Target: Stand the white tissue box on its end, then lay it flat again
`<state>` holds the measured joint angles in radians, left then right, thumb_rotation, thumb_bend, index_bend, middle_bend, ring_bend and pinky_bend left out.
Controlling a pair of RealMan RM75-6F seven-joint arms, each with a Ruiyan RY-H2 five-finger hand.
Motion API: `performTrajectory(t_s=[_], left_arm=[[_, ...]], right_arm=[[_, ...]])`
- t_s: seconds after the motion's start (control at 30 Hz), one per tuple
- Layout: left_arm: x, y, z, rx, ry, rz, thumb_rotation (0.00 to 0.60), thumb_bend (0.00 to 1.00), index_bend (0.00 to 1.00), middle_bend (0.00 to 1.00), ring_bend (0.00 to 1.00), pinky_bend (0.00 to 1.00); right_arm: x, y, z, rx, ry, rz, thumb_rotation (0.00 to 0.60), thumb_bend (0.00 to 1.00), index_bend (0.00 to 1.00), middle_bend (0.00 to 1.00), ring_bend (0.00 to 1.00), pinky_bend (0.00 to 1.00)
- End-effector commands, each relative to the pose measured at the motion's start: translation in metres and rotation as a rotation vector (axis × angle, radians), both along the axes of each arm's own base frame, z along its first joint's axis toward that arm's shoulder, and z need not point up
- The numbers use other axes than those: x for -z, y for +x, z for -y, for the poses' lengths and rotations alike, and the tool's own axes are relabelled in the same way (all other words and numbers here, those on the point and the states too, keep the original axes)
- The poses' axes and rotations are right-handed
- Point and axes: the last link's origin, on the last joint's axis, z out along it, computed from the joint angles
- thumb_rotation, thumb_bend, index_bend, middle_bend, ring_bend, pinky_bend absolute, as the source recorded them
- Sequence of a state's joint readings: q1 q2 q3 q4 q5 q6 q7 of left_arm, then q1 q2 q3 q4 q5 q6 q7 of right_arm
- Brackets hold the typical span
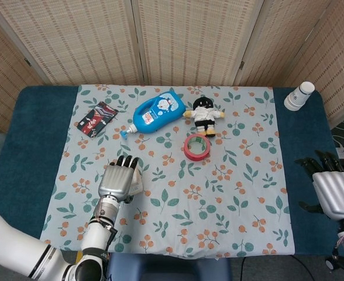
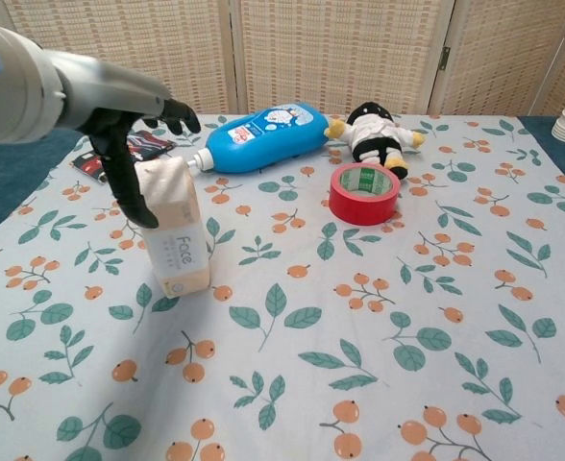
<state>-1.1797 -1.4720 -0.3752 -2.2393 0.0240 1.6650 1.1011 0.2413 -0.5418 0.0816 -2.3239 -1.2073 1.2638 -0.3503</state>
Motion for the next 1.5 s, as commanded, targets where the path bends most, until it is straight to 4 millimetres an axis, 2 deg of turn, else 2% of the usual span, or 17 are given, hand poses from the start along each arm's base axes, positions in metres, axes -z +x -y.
performTrajectory(t_s=[0.03,0.23,0.6,1.0,1.5], left_arm=[[0.006,0.003,-0.003,0.003,0.023,-0.001,0.6,0.15,0.0,0.04,0.0,0.23],[0.009,0.008,-0.01,0.037,0.077,-0.02,0.6,0.15,0.0,0.04,0.01,0.23],[0.018,0.008,-0.013,0.006,0.04,0.021,0.6,0.15,0.0,0.07,0.02,0.24],[0.026,0.009,-0.02,0.078,0.079,-0.098,0.6,0.15,0.0,0.08,0.0,0.21],[0.031,0.003,-0.023,0.047,0.071,-0.114,0.6,0.15,0.0,0.1,0.0,0.19]], right_arm=[[0.0,0.0,0.0,0.001,-0.001,0.001,0.6,0.05,0.21,0.18,0.0,0.02],[-0.001,-0.001,0.001,0.004,-0.004,0.001,0.6,0.05,0.21,0.18,0.0,0.02],[0.001,-0.002,0.002,0.01,0.001,0.0,0.6,0.05,0.21,0.18,0.0,0.02],[-0.002,-0.003,0.003,0.019,-0.003,0.004,0.6,0.05,0.21,0.18,0.0,0.01],[-0.001,-0.003,0.004,0.024,0.005,0.009,0.6,0.05,0.2,0.18,0.0,0.0]])
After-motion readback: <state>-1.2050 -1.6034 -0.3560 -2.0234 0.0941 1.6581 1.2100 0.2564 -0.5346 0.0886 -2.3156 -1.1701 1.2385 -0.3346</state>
